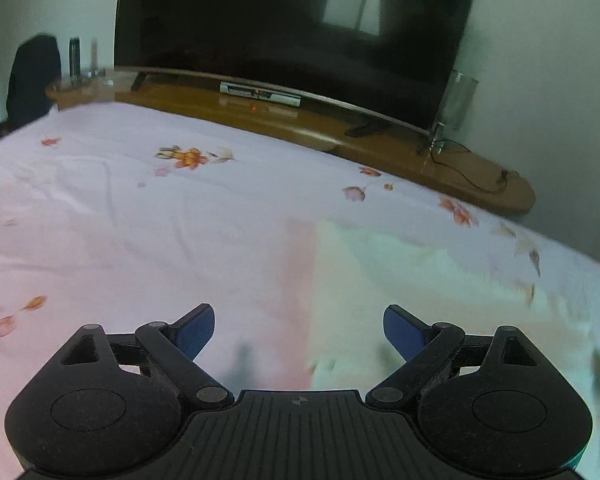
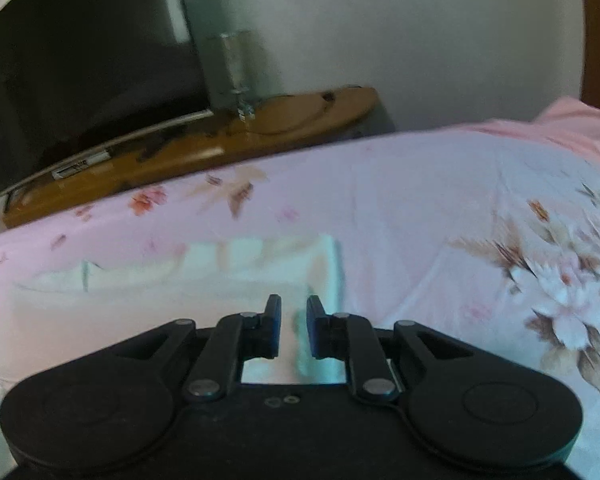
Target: Fold small clothes
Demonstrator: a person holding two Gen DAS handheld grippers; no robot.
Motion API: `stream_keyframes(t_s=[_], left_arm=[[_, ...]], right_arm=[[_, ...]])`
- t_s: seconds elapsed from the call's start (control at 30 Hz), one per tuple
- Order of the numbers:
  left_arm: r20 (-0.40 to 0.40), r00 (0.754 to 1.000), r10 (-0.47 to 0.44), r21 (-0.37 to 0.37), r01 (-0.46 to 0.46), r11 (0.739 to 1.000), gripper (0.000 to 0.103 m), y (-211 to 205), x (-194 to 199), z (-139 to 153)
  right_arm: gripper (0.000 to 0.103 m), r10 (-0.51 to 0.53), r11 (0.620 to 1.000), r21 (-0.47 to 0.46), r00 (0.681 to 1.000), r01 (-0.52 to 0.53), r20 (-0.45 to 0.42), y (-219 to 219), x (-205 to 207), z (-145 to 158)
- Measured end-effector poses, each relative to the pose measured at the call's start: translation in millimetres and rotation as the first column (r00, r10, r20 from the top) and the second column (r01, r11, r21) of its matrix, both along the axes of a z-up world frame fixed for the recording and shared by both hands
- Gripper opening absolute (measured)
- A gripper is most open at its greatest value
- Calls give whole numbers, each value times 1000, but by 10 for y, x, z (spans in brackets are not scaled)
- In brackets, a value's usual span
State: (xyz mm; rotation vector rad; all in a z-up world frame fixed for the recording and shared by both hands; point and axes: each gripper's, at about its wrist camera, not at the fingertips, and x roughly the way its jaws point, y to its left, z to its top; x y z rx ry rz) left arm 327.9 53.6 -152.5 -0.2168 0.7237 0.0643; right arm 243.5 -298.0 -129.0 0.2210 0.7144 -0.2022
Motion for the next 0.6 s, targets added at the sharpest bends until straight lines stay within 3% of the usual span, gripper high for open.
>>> stream_keyframes(t_s=[0.13, 0.27, 0.37, 0.43, 0.5, 0.6], left_arm=[[-51, 999, -13, -39, 11, 999, 91, -142, 537, -162], [-143, 989, 31, -30, -36, 999, 91, -170, 919, -458], [-115, 992, 57, -4, -57, 998, 91, -185, 987, -455], [-62, 996, 65, -48, -68, 997, 91, -166, 1032, -356], [-44, 996, 74, 7, -74, 997, 91, -217, 1131, -327], [-110, 990, 87, 64, -80, 995, 91, -238, 1329, -486]], right_arm=[[16, 39, 999, -7, 999, -39, -31, 150, 234, -126], [15, 33, 997, -65, 995, -40, -97, 100, 356, -363], [14, 38, 996, -77, 994, -46, -101, 48, 343, -332], [14, 32, 998, -45, 995, -36, -93, 10, 338, -271], [17, 38, 998, -38, 998, -40, -46, 19, 341, -179], [18, 48, 997, -65, 998, -51, -52, 53, 452, -194]])
